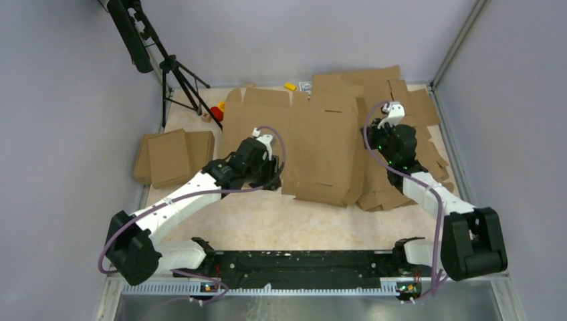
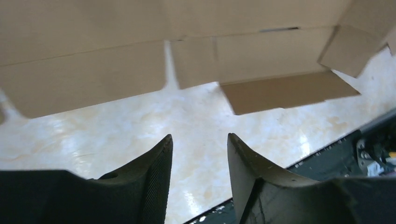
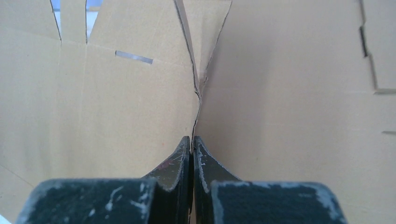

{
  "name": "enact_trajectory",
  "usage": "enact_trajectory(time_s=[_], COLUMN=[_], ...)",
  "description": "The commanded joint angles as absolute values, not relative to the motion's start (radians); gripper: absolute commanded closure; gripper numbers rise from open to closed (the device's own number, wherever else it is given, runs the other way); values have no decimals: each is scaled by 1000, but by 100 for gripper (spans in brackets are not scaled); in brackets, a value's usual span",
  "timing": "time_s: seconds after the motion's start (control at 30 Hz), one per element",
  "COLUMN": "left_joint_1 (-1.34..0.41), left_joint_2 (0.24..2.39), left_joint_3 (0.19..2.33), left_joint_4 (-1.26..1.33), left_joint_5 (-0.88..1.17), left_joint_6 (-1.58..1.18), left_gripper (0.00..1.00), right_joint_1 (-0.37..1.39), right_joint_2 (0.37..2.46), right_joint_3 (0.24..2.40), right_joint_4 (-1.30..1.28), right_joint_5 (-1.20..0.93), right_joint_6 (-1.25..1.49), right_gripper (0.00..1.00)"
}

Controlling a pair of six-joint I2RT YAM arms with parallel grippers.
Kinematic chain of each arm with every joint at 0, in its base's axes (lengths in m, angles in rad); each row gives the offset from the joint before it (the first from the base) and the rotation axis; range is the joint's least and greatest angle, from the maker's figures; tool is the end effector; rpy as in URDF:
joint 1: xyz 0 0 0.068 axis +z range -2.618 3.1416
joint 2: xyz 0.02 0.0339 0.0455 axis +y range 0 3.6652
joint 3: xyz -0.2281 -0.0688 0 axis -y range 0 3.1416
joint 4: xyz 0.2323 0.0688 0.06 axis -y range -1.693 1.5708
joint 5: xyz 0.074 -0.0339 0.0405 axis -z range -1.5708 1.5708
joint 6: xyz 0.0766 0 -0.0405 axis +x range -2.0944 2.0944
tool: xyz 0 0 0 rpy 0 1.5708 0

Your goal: Fold the paper box

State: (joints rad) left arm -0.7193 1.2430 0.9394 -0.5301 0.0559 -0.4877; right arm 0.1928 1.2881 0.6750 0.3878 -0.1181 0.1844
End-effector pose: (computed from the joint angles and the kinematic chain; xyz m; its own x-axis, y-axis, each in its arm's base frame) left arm 0.2133 -0.1925 0.2058 -0.8136 0.0906 -0.5744 0.3451 0.8703 -0.3515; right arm 0.3194 0.0715 0.2144 -0.2711 0.1326 -0.9534 -0.2577 0.9443 0.2046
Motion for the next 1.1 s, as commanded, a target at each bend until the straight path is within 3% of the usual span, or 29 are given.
enact_trajectory(time_s=[0.0, 0.27, 0.33, 0.5, 0.67, 1.07], left_joint_1=[-607, -382, -368, -355, -302, -146], left_joint_2=[1152, 1025, 1007, 895, 816, 971], left_joint_3=[917, 804, 777, 696, 648, 664], left_joint_4=[-538, -302, -226, -61, -61, -119], left_joint_5=[-43, -46, -63, -146, -265, -127], left_joint_6=[-463, -522, -514, -438, -438, -581], left_gripper=[49, 24, 10, 9, 5, 2], right_joint_1=[203, 203, 203, 203, 203, 202], right_joint_2=[1143, 1025, 1009, 975, 982, 996], right_joint_3=[615, 579, 575, 566, 570, 567], right_joint_4=[587, 540, 513, 499, 491, 510], right_joint_5=[-121, -262, -274, -262, -261, -260], right_joint_6=[50, -52, -83, -130, -139, -119], right_gripper=[100, 100, 100, 100, 100, 100])
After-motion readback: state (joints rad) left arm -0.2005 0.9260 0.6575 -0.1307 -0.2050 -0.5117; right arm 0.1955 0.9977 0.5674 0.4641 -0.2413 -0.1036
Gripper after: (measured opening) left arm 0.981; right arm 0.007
